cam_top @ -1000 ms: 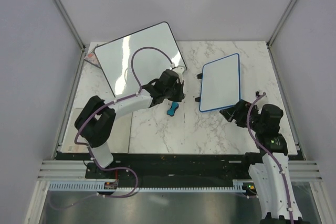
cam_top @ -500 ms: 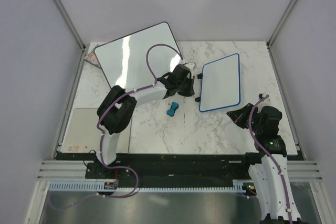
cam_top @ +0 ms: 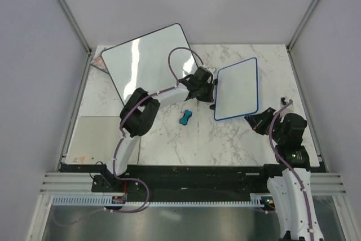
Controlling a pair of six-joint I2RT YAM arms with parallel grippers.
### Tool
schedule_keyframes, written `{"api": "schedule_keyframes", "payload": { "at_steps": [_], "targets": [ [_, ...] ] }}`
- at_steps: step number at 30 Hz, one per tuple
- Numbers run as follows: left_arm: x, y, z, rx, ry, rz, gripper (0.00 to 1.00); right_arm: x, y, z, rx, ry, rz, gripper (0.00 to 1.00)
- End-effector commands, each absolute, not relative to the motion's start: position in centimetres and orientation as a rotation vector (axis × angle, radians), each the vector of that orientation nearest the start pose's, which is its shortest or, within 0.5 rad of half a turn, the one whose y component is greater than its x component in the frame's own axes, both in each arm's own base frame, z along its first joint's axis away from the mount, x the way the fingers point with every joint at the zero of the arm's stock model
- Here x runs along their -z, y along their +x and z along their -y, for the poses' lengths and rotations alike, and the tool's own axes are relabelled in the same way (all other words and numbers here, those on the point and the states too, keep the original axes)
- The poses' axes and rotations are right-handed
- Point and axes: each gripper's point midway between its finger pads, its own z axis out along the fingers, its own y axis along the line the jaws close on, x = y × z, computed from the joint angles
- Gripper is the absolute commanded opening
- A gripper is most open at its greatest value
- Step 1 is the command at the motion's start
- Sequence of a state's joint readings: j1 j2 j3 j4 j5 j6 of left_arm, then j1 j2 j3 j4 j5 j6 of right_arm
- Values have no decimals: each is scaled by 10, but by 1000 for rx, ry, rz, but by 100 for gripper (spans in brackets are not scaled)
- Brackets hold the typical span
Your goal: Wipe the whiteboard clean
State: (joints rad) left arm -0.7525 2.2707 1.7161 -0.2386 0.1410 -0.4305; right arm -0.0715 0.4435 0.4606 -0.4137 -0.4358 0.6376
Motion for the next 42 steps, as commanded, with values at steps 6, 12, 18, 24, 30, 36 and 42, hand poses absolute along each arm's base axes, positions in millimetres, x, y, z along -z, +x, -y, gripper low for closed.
{"api": "schedule_keyframes", "payload": {
  "at_steps": [6,12,18,24,30,36,42],
  "targets": [
    [-23,373,425,778,485,-2557,2,-220,223,-88,-819,291,-1858,0],
    [-25,349,446,915,553,-2603,2,-225,222,-88,-819,279,-1846,0],
    [-22,332,454,950,586,-2625,2,-225,221,-88,-818,275,-1840,0],
    [-22,322,457,997,610,-2639,2,-225,220,-88,-820,272,-1839,0],
    [-18,308,468,1051,665,-2647,2,-224,219,-89,-824,274,-1841,0],
    [-24,297,480,1150,727,-2621,2,-222,220,-90,-826,267,-1847,0],
    [-30,316,455,969,648,-2581,4,-222,221,-89,-819,255,-1855,3]
  ]
}}
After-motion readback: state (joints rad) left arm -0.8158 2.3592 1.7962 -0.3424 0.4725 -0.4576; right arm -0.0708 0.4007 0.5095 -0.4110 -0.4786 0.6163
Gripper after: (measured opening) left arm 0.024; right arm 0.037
